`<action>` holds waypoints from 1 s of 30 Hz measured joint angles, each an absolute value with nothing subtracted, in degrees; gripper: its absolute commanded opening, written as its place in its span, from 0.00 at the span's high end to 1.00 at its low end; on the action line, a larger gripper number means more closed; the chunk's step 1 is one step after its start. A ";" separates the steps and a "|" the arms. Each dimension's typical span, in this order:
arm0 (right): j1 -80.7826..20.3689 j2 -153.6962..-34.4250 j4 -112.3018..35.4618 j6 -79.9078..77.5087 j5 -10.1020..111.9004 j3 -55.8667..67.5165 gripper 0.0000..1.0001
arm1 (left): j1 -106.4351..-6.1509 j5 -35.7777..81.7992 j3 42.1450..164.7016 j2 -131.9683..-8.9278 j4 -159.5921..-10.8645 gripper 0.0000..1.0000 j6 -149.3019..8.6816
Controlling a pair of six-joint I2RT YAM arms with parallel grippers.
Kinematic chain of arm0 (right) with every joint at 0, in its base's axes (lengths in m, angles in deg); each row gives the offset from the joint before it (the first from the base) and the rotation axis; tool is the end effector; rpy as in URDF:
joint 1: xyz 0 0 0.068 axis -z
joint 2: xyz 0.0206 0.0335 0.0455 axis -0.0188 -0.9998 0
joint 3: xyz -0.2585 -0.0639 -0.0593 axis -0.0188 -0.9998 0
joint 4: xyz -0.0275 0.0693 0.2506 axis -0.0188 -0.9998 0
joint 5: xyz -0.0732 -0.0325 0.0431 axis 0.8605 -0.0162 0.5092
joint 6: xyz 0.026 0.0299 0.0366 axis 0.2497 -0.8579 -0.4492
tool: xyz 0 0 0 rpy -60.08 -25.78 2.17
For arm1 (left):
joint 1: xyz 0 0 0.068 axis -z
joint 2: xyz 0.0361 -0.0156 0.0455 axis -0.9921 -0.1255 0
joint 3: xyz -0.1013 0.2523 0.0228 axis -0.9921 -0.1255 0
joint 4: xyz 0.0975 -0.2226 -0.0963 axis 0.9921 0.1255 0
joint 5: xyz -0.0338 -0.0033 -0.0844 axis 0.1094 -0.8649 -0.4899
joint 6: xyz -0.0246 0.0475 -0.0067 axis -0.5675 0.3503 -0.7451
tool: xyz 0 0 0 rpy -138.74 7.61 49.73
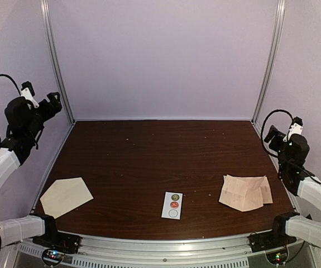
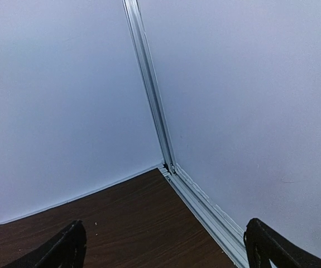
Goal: Place the letter into the envelope and seal it
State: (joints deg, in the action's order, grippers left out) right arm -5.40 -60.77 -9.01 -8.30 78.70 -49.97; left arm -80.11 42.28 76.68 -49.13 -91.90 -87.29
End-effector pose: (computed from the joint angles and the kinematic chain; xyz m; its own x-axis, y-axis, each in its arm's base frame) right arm 0.1950 0.0025 0.2488 0.0801 0.2324 -0.9693 0.2612 0.9336 0.2454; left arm 0.2254 -0.0038 0.3500 0.0710 -0.4732 -0.8781 -0.1263 0.8690 -0.4785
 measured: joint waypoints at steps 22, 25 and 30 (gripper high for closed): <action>-5.40 -60.60 -86.03 -29.96 51.54 -25.43 0.09 | -80.11 29.36 82.91 -48.19 -72.86 0.02 -74.00; -5.44 -60.51 -89.07 -30.96 48.76 -27.29 0.13 | -80.14 30.96 82.89 -47.09 -73.19 0.02 -73.15; -6.21 -60.03 -91.67 -32.54 46.53 -30.48 0.18 | -80.14 31.41 82.89 -47.07 -73.21 0.02 -72.51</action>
